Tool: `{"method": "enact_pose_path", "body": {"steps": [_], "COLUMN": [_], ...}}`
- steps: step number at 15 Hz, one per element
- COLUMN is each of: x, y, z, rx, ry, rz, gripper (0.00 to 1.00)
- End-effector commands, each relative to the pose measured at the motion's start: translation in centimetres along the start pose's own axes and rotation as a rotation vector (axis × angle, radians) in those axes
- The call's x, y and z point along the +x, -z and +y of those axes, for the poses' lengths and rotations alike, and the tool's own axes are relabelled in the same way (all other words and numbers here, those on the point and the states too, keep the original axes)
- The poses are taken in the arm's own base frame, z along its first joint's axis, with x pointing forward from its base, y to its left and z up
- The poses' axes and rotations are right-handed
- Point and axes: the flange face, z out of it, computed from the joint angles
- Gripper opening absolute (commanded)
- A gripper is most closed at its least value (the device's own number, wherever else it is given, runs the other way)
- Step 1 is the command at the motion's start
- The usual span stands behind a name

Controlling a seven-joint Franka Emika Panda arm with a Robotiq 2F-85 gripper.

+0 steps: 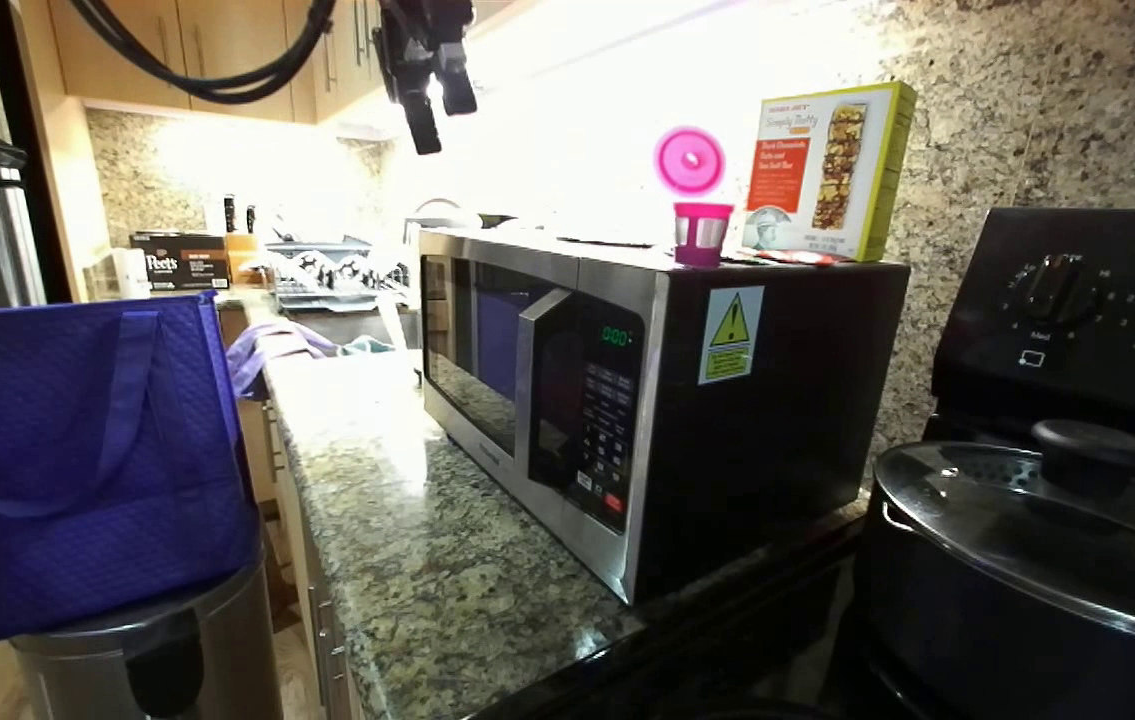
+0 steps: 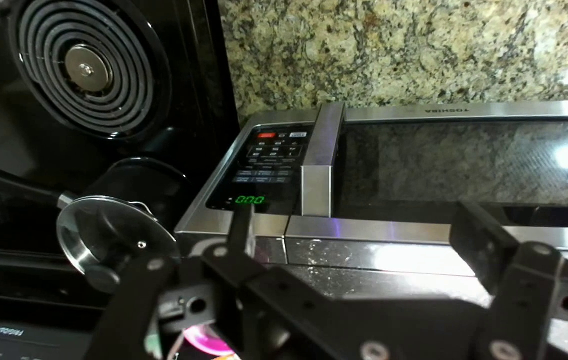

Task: Close the microwave door, remove the pink object from the top of the microwave, open the coffee maker

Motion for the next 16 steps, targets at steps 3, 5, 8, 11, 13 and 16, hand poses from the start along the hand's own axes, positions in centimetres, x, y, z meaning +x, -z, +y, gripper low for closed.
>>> {"method": "enact_pose_path", "body": {"steps": [3, 5, 8, 11, 13, 16], "x": [0.1, 0.1, 0.5, 3.1, 4.9, 7.9], "y": [-0.2, -0.2, 0.2, 1.3, 1.9, 1.8], "z": [-0.5, -0.4, -0.5, 0.0, -0.2, -0.6], "rx": [-0.001, -0.001, -0.029, -0.222, -0.268, -0.298], "ry": [0.008, 0.007, -0.004, 0.033, 0.104, 0.192], "rz": [-0.005, -0.005, 0.011, 0.086, 0.113, 0.139], "gripper": [1.00, 1.00, 1.00, 1.00, 1.00, 1.00]}}
